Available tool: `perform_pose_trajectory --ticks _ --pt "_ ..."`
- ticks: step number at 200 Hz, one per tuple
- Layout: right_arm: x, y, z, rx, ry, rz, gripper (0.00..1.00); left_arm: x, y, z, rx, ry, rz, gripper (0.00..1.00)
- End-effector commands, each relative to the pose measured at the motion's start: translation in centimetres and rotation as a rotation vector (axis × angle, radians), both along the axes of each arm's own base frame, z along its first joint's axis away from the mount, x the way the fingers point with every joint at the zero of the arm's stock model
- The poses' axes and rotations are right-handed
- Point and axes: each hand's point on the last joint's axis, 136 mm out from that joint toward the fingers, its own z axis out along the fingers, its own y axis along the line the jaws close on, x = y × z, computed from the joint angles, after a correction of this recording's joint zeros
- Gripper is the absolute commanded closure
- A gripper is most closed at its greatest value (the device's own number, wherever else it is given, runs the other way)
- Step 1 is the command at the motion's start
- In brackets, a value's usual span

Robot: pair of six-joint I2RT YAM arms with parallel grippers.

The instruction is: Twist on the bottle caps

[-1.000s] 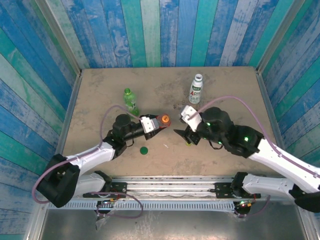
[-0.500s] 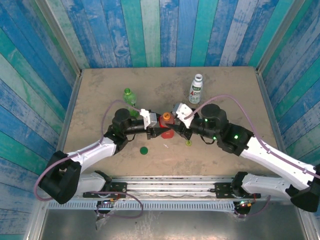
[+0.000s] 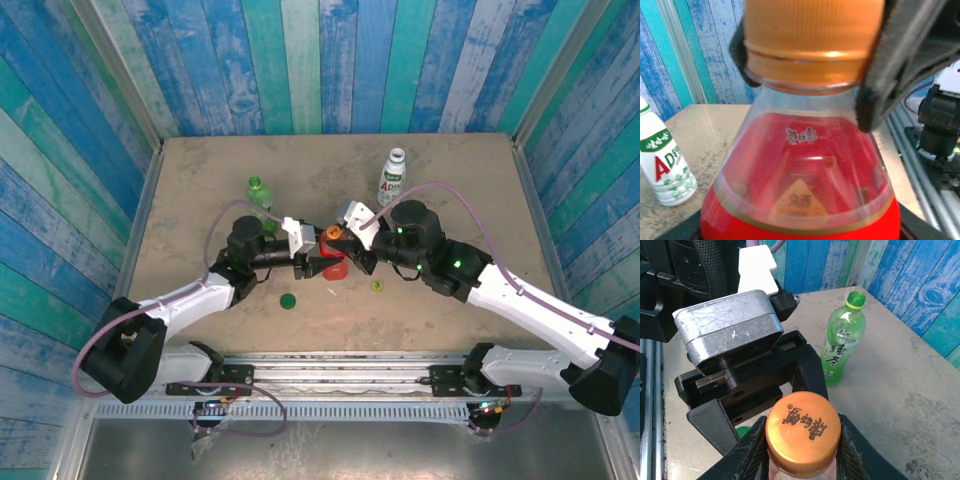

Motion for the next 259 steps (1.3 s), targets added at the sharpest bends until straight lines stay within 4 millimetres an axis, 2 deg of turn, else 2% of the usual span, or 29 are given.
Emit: perform_pose_trajectory --ticks 1,18,26,38,54,71,95,134,169,189,191,194,220,259 --pt "0.5 0.2 0.1 0.037 0.01 -0.031 0.79 1.0 0.1 0.0 -0.008 -0.003 0.056 0.2" --pt "2.0 -0.4 -0.5 0.038 0.008 -0.115 0.8 1.5 0.5 0.3 -0.031 -0.01 0.104 0.06" --pt "2.9 -0.8 -0.9 0.032 0.007 -0.172 0.8 1.5 1.1 1.5 -0.065 -0.036 0.143 0.0" --pt "4.8 -1.9 -1.4 0.032 0.014 -0.284 0.81 2.1 2.2 2.2 -0.105 -0.042 0.233 0.06" --pt "7.4 -3.3 -2.0 0.051 0.036 -0.405 0.83 3.0 4.0 2.4 -0.145 -0.033 0.372 0.06" --pt "9.8 -3.9 -2.2 0.096 0.057 -0.47 0.83 3.4 6.2 2.3 -0.181 -0.019 0.498 0.06" --pt "13.0 -3.4 -2.1 0.147 0.055 -0.486 0.82 3.4 8.2 1.2 -0.181 0.016 0.601 0.06" --pt "18.9 -1.6 -3.0 0.141 0.056 -0.503 0.81 3.3 9.5 -0.5 -0.148 0.054 0.669 0.06" --pt "23.4 0.0 -3.7 0.138 0.061 -0.501 0.81 3.7 9.7 -0.7 -0.113 0.057 0.697 0.06" --pt "24.8 1.6 -4.6 0.127 0.071 -0.469 0.81 3.7 9.8 -0.9 -0.112 0.06 0.7 0.06" --pt "25.6 0.7 -4.6 0.127 0.068 -0.488 0.81 3.7 9.7 -0.9 -0.11 0.06 0.699 0.06" --pt "26.1 0.5 -4.9 0.122 0.069 -0.494 0.81 3.7 9.7 -1.1 -0.106 0.063 0.698 0.06" --pt "27.5 0.9 -6.3 0.085 0.074 -0.493 0.8 3.7 9.6 -1.2 -0.097 0.063 0.694 0.06" --pt "27.8 1.0 -8.2 0.044 0.094 -0.479 0.76 3.7 9.4 -1.4 -0.089 0.062 0.68 0.06"
